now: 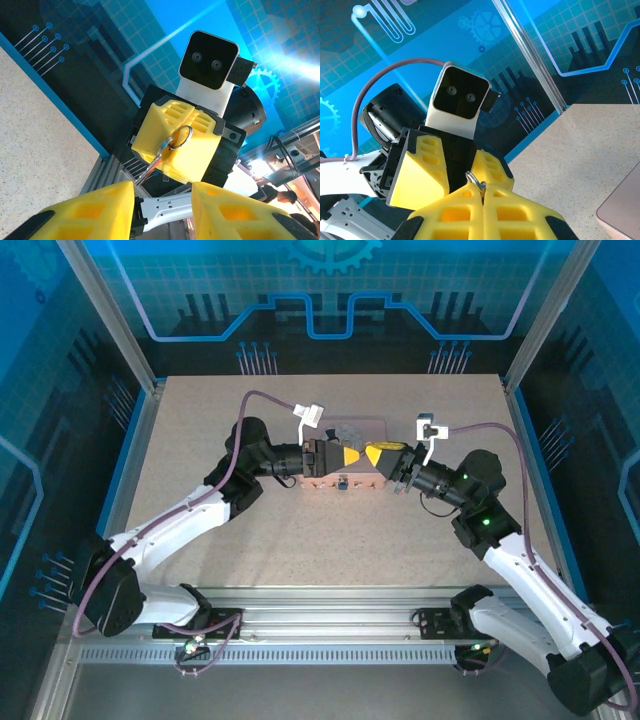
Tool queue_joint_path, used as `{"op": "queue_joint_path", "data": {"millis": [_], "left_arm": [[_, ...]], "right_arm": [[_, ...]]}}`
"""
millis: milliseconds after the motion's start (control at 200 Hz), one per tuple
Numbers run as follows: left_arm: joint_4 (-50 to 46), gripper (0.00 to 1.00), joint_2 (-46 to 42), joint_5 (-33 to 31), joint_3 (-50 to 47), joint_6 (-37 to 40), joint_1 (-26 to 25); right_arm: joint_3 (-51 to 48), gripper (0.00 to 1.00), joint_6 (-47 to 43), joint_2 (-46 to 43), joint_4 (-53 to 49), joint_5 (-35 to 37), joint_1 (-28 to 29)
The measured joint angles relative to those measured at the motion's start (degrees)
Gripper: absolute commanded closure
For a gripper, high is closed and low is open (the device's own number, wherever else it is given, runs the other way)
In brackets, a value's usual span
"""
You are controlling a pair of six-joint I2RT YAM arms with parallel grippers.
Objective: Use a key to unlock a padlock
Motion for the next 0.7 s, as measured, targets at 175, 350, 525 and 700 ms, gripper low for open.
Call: {"op": "queue_joint_path", "data": {"millis": [175,350,525,700], "left_arm": [[-0.13,0.67,0.59,0.02,0.26,0.00,-0.02],[-0.15,0.73,0.63,0.52,0.81,0.00,-0.09],[-0.42,0.80,0.66,0.63,1.09,0.02,-0.09],[-0.59,0.87,0.68,0.63,1.20,0.15,-0.09]], "right_arm": [[0.00,1.00,0.17,-0.42,0.00,-0.15,0.00],[0.00,1.00,0.17,-0.46,0.00,-0.17,0.11],[0.00,1.00,0.17,-0.46,0.66,-0.22,0.11],[0.00,1.00,0.17,-0.46,1.27,-0.24,0.11]]}}
